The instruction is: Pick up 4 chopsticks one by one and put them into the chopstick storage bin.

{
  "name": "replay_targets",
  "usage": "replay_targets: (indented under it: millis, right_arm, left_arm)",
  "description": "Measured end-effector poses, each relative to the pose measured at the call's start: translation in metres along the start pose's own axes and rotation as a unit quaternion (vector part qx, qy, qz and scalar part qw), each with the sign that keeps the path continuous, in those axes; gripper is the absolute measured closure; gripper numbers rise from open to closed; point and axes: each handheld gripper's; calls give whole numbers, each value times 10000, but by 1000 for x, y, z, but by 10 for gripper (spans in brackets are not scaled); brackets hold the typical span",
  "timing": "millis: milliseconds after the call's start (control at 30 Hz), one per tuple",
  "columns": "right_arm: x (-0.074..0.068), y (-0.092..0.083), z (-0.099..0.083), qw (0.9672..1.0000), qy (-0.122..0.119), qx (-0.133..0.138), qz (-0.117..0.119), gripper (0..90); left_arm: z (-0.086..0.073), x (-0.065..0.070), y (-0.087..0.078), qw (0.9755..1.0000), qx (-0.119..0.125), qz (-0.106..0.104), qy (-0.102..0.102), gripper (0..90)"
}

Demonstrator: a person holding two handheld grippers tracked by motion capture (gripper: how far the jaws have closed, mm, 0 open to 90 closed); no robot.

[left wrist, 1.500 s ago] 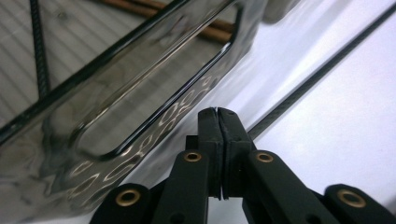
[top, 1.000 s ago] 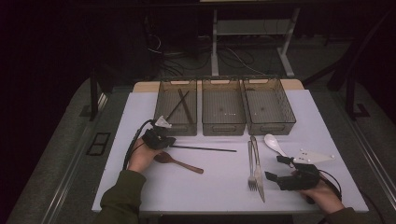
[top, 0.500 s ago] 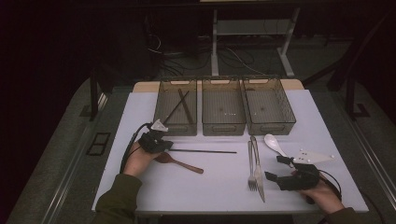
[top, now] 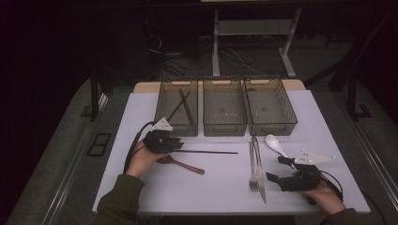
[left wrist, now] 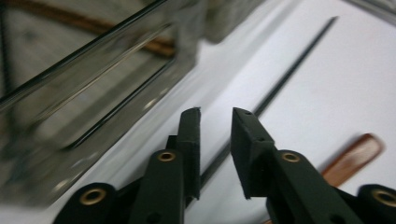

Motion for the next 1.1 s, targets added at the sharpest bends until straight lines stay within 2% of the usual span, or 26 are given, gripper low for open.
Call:
replay_targets:
  millis: [167,267,333,600,733,1100]
  right_arm:
    - [0,0,0,10000,-7,1,3,172]
    - [0,1,0,10000,-14,3,14,172]
    - [0,1,0,10000,-15,-4,17,172]
    - [0,2,0,10000,-29,-10,23,172]
    - [0,2,0,10000,-25,-10,29,172]
    - [0,1,0,10000,-27,-4,33,172]
  left_arm:
    - [7,11,12,9991,-19,-345,265,644]
    - [8,14,19,9977,-58,-482,470,642]
    - [9,13,24,9968,-58,-590,536,644]
    - [8,6,39,9951,-163,-777,593,721]
    - [8,4,44,9953,-222,-768,550,755]
    - [7,6,47,9934,-307,-910,629,798]
Point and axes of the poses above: each handheld gripper's, and its own axes: y roughly forward along the jaws, z roughly out of its top, x roughly to its right, and after that the axes turned 3 degrees about -z, right-handed
